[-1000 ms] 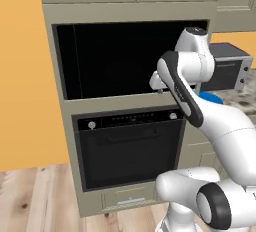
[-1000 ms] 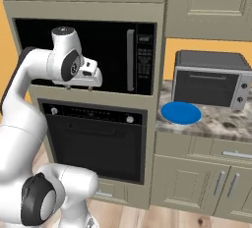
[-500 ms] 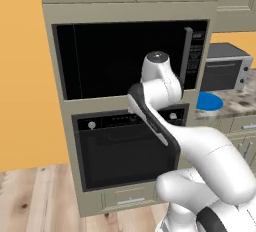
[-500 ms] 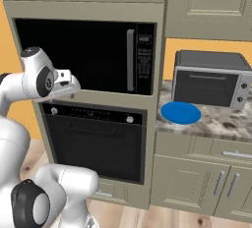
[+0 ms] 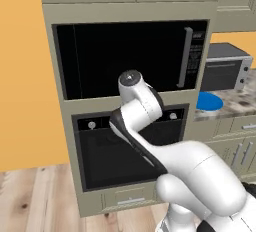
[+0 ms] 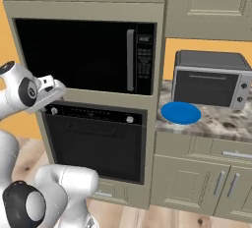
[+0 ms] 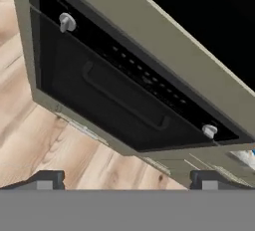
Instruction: Take the baked cake out of the oven and place it on the plate for cooling. Then close the oven door.
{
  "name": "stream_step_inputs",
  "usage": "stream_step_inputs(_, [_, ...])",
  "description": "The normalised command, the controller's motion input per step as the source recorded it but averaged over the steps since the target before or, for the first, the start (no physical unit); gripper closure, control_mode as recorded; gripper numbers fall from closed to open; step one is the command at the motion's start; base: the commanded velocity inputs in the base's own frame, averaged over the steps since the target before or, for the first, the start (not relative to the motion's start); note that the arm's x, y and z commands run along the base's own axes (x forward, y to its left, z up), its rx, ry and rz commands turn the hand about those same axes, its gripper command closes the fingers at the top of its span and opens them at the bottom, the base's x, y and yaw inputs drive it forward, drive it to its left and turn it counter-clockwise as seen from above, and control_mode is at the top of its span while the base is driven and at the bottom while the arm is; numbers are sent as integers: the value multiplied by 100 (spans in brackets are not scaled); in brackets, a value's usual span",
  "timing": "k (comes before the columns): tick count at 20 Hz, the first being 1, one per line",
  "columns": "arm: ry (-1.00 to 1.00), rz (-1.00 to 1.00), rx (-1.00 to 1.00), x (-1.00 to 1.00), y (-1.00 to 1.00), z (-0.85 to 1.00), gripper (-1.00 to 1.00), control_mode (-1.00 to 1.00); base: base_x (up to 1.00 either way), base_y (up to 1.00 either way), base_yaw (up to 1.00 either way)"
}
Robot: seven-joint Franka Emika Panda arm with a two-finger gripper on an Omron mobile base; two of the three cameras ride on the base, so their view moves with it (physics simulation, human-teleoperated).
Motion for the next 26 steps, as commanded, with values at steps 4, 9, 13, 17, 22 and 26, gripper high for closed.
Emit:
stream_step_inputs(4, [-4,5,-13,33,4,-12,-100,-100,0,0,0])
stream_step_inputs(9, [-2,12,-13,26,-4,-32,-100,-100,0,0,0])
stream_step_inputs(13, [-2,20,-17,-1,-18,-54,-100,-100,0,0,0])
stream_step_inputs(17, [-5,23,-15,-7,-31,-50,-100,-100,0,0,0])
stream_step_inputs(22, [-6,22,-18,0,-18,-52,-100,-100,0,0,0])
stream_step_inputs(26, [-13,21,-14,-4,-21,-50,-100,-100,0,0,0])
